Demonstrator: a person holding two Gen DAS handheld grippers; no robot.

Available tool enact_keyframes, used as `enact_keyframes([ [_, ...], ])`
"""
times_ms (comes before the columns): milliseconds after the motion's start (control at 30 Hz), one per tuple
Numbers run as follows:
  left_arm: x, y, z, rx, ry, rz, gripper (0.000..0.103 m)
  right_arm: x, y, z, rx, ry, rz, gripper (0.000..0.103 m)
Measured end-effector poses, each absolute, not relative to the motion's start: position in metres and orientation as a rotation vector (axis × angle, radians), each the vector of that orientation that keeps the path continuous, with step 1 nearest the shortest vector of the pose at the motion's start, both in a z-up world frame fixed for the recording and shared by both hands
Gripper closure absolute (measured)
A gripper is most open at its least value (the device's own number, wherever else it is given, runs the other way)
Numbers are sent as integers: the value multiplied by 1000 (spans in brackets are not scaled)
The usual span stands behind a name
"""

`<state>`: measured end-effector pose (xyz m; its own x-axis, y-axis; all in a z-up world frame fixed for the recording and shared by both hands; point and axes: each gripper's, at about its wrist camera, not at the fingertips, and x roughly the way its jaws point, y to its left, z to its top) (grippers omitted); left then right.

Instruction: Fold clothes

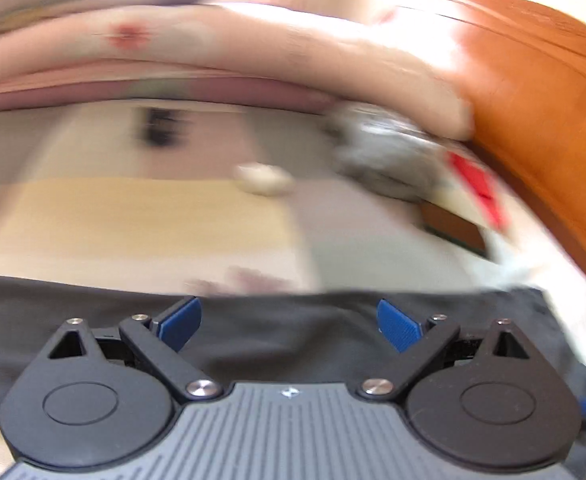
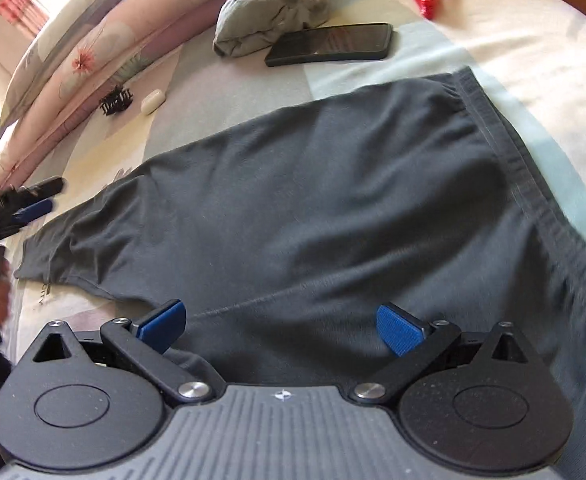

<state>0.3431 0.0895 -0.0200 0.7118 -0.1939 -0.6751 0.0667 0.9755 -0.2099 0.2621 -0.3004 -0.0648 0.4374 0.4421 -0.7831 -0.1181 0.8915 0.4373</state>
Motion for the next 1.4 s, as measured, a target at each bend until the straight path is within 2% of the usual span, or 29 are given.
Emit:
enact_keyframes([
  [233, 381, 162, -72, -377, 1026, -27, 8, 263, -303, -72, 430, 1044, 352, 0],
  [367, 396, 161, -79, -217, 951, 4, 8, 262, -308, -70, 441, 1047, 351, 0],
  [533, 410, 155, -66, -129, 982, 92, 8, 255, -306, -68, 432, 1049, 347, 0],
  [700, 349, 110, -28, -112, 870, -189, 7, 249, -300, -62, 406, 1044, 358, 0],
  [833, 324, 74, -43, -182, 908, -410, 7, 246, -297, -58, 407, 1039, 365, 0],
  [1033, 303, 68, -82, -131, 970, -345, 7, 239, -294, -54, 418, 1030, 376, 0],
  [1167, 276, 52, -76, 77, 1054, -319, 7, 239, -300, -55, 432, 1029, 358, 0],
  [1233, 281, 52, -66, 51, 1062, -301, 9, 238, -301, -55, 431, 1025, 360, 0],
  [1367, 305, 41, -42, -103, 913, -424, 7, 234, -299, -53, 417, 1026, 366, 0],
  [1400, 311, 36, -49, -114, 926, -429, 7, 233, -298, -52, 414, 1027, 366, 0],
])
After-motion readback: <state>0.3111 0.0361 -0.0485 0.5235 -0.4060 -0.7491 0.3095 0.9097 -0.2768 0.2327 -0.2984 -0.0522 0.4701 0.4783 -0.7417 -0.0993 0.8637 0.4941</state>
